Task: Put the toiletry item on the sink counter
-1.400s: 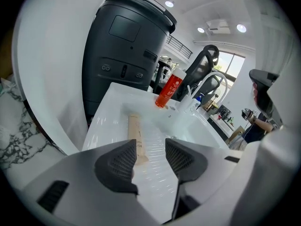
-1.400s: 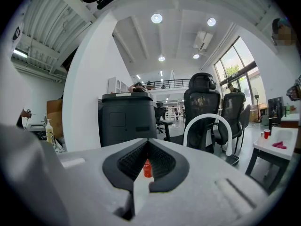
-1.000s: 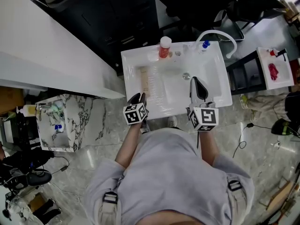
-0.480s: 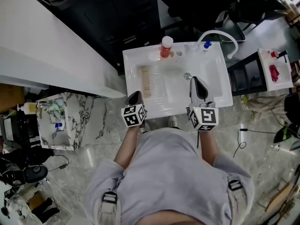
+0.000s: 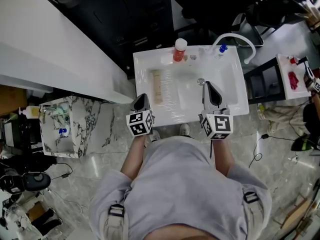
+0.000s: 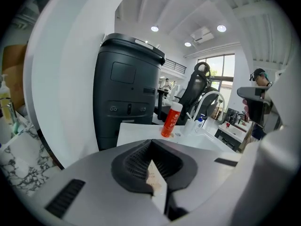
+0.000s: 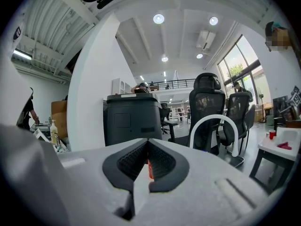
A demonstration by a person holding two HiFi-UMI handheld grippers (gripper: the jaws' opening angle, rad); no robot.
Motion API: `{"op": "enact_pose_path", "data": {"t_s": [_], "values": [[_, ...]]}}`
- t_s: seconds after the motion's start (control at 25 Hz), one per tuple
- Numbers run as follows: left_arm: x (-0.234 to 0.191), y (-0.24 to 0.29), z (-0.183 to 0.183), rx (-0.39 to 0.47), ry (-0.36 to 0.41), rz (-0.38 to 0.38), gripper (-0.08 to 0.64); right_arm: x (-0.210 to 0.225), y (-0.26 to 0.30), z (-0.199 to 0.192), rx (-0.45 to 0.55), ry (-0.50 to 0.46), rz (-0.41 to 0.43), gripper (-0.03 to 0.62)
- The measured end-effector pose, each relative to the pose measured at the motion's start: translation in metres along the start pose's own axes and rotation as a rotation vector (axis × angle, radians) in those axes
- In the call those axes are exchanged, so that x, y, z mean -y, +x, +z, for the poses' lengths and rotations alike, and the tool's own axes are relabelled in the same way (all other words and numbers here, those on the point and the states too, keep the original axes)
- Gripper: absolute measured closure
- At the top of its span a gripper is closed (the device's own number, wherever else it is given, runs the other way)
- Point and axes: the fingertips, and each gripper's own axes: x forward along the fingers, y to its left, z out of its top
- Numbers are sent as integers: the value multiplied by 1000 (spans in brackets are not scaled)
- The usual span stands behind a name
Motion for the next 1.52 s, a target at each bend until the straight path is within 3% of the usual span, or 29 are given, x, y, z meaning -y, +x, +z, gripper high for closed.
{"op": "enact_pose_path", "data": {"t_s": [0.56,1.52], "values": [[4,-24,53,133,75,16,554,-3,2,0,4,4,6,588],[16,-61,116,307,108,8,554,-2,1,1,9,5,3,588]]}}
